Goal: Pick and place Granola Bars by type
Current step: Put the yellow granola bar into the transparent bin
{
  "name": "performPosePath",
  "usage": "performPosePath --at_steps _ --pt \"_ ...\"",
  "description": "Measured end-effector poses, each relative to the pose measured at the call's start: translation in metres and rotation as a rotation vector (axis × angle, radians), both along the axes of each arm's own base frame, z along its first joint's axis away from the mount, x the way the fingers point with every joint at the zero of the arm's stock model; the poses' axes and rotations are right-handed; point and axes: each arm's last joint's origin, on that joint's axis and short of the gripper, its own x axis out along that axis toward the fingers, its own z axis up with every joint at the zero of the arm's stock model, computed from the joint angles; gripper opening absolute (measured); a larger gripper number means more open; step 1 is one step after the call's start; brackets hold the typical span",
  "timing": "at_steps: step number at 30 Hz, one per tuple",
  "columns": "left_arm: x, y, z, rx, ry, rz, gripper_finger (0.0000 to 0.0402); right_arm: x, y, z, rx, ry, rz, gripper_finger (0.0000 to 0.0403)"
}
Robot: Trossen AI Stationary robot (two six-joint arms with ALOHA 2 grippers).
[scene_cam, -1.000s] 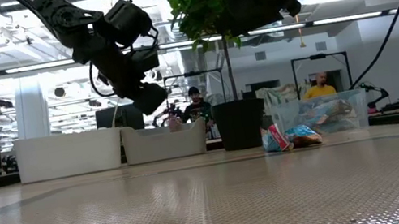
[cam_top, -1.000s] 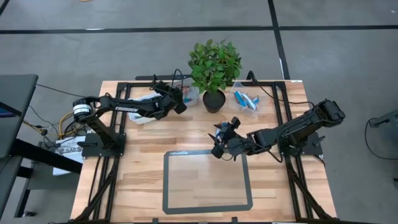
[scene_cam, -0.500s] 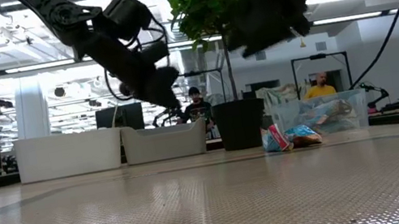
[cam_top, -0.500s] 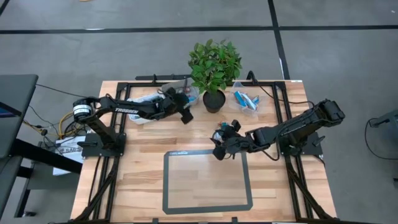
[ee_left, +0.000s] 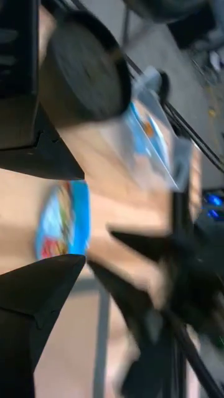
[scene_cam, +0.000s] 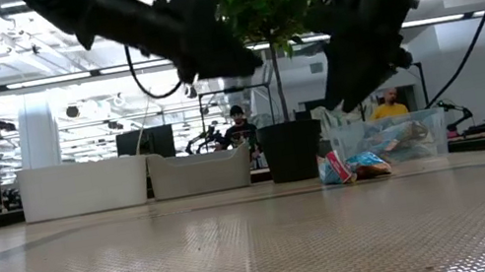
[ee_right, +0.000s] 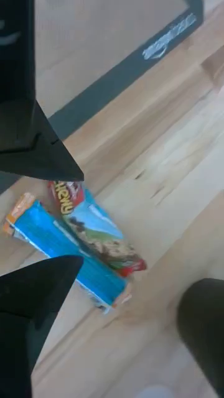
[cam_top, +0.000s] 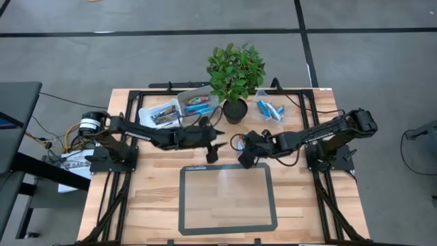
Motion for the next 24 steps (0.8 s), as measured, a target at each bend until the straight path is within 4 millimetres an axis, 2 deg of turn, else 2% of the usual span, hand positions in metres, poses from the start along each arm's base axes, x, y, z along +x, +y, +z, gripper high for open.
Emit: performPosePath --at_steps 6,12,18,24 --pt "0.001 -0.038 0.007 0.01 -0.075 -0.108 0.02 0.001 -0.015 -0.013 0.056 0.093 -0.03 0.02" --pt "-0.001 -0.063 0.009 0.029 -0.092 -0.161 0.02 0.004 -0.023 -0.028 0.062 0.159 -0.057 0.0199" --pt "-0.004 -0.076 0.01 0.026 -0.1 -0.199 0.0199 0.008 -0.028 -0.045 0.091 0.219 -0.067 0.019" --pt "-0.004 -0.08 0.01 0.026 -0.104 -0.211 0.0199 0.011 -0.03 -0.058 0.095 0.253 -0.073 0.0177"
